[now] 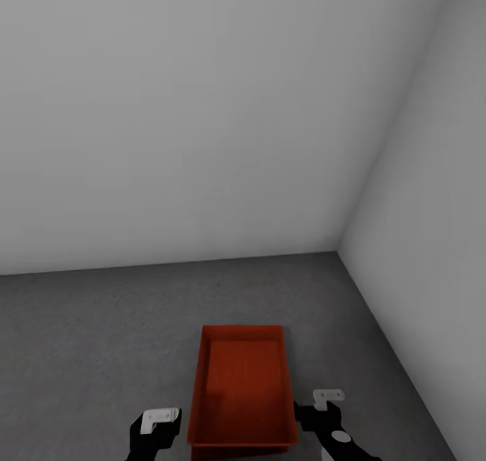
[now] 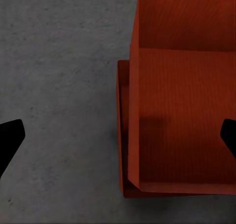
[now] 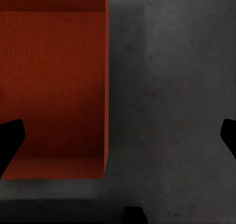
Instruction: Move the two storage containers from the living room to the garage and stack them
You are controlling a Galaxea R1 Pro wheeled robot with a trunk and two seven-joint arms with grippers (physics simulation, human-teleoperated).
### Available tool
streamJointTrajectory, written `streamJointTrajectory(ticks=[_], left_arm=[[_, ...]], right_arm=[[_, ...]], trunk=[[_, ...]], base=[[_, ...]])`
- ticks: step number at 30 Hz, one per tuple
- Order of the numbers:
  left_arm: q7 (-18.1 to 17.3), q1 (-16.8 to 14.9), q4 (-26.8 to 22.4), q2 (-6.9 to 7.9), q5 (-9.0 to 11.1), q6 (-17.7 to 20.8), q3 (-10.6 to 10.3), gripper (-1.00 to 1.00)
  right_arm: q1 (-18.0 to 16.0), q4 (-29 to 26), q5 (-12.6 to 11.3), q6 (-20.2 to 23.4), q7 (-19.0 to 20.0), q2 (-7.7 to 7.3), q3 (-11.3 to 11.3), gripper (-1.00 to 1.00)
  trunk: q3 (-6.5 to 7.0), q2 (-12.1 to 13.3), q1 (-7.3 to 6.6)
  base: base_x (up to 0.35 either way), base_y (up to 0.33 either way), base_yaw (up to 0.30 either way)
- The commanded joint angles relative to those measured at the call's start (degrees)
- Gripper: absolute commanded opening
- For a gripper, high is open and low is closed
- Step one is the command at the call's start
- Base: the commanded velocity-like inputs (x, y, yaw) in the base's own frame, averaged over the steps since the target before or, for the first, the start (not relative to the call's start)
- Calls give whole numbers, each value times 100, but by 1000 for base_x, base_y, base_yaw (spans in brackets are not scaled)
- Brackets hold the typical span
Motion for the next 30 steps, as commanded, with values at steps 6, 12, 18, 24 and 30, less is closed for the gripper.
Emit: streamJointTrajectory(ticks=[6, 12, 18, 24, 30], left_arm=[[-5, -4, 4, -1, 2, -17, 20, 100], [-5, -4, 4, -1, 2, -17, 20, 100], [-5, -4, 4, -4, 2, -17, 20, 100], [-5, -4, 4, -1, 2, -17, 20, 100], [-5, -4, 4, -3, 2, -17, 20, 100]], right_arm=[[-4, 6, 5, -16, -29, 1, 20, 100], [-4, 6, 5, -16, -29, 1, 16, 100], [-4, 6, 5, -12, -29, 1, 14, 100], [-4, 6, 5, -14, -29, 1, 14, 100], [-4, 6, 5, -9, -29, 1, 14, 100]], trunk=[[47, -9, 3], [76, -9, 3], [83, -9, 3], [84, -9, 3], [85, -9, 3]], base=[[0, 0, 0], [0, 0, 0], [0, 0, 0], [0, 0, 0], [0, 0, 0]])
